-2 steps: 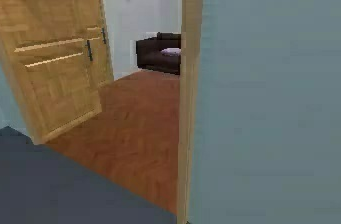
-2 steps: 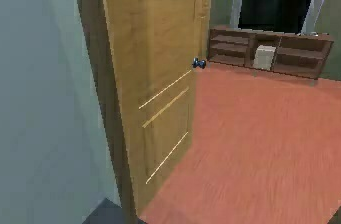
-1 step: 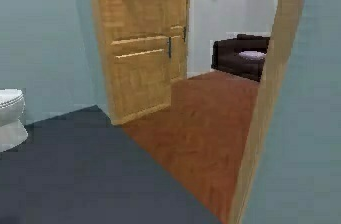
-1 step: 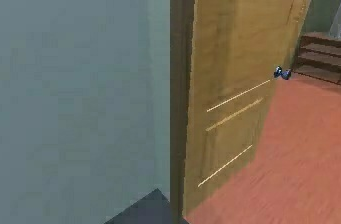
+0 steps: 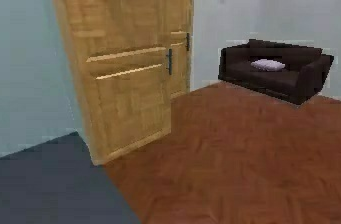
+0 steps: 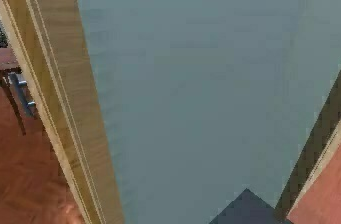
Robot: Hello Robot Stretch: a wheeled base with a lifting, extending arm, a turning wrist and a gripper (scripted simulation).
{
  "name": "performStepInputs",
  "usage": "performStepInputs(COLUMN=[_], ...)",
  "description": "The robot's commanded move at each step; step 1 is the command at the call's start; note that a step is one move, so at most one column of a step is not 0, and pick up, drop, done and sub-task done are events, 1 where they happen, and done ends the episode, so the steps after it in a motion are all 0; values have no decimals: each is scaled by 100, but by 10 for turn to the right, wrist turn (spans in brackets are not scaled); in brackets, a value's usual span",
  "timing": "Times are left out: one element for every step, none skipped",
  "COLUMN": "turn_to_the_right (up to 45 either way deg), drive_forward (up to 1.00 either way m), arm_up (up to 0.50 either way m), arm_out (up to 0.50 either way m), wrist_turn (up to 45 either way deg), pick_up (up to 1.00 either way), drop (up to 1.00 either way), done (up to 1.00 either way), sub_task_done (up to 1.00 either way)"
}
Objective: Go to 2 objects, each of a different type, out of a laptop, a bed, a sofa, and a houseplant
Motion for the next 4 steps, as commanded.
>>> performStepInputs(turn_to_the_right=[270,0,60,0], drive_forward=[0,100,0,20], arm_up=[0,0,0,0], arm_out=[0,0,0,0], wrist_turn=[0,0,0,0], pick_up=[0,0,0,0], drop=[0,0,0,0], done=[0,0,0,0], sub_task_done=[0,0,0,0])
